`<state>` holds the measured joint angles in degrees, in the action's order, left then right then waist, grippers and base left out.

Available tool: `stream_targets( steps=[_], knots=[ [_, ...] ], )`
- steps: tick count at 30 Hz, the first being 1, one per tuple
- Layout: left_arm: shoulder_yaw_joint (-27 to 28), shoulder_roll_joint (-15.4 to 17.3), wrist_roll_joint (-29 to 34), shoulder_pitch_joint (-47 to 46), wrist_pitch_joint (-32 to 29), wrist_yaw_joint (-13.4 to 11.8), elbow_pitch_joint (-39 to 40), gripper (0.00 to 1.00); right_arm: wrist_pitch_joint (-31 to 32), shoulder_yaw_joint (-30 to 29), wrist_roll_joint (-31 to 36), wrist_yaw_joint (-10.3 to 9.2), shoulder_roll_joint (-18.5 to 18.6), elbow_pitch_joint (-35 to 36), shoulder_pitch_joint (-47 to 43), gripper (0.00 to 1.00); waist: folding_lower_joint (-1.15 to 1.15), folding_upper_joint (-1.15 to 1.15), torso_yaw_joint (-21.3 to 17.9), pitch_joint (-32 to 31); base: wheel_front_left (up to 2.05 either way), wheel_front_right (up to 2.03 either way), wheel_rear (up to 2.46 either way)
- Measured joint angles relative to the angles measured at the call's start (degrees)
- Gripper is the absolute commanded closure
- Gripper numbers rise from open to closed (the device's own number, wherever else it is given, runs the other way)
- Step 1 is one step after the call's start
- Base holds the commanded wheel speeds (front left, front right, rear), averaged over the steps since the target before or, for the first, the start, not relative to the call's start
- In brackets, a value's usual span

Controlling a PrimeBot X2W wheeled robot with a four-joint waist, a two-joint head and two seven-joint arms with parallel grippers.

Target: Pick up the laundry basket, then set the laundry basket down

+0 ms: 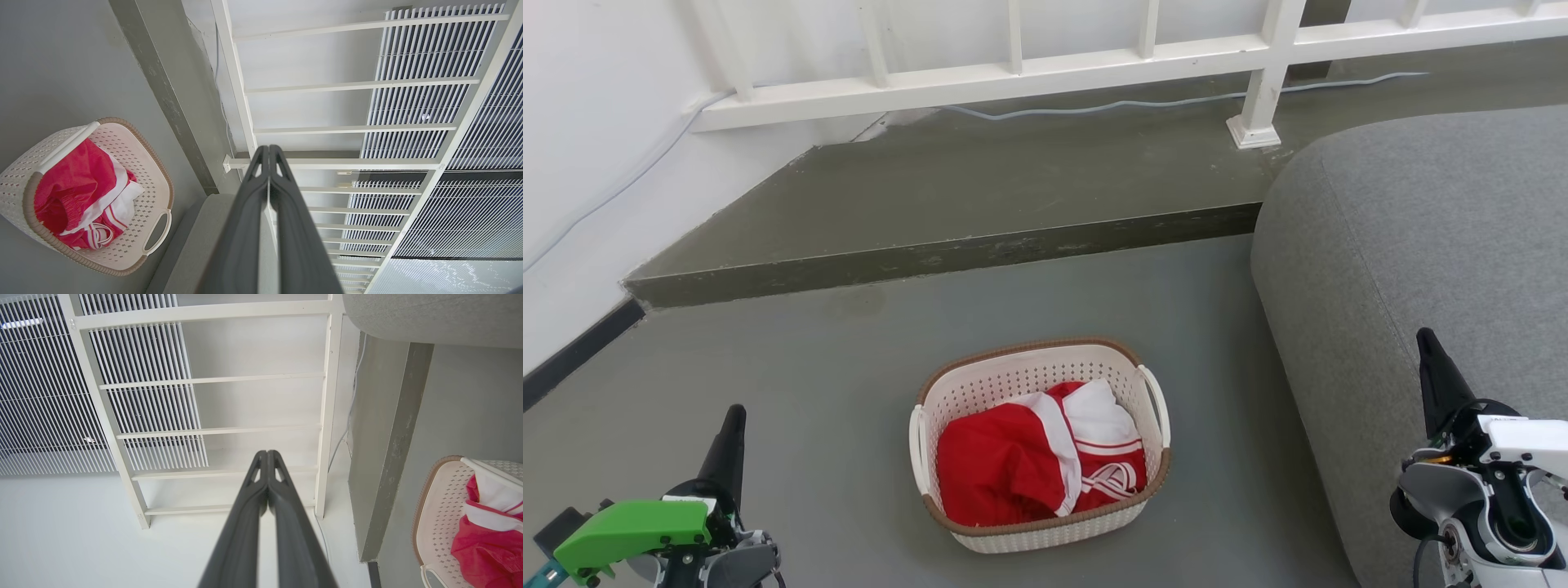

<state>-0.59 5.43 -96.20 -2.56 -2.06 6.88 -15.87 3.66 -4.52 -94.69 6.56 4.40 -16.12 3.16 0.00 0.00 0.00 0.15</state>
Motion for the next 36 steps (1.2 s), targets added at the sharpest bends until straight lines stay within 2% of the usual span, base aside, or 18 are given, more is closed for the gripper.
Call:
stream_targets(
  steps=[36],
  knots=[
    [0.19, -0.05, 0.01, -0.13, -0.24, 0.03, -0.05, 1.0, 0.01, -0.12, 0.0, 0.0, -0.11, 0.0, 0.16, 1.0, 0.0, 0.0, 0.0, 0.0, 0.0, 0.0, 0.0]
  ],
)
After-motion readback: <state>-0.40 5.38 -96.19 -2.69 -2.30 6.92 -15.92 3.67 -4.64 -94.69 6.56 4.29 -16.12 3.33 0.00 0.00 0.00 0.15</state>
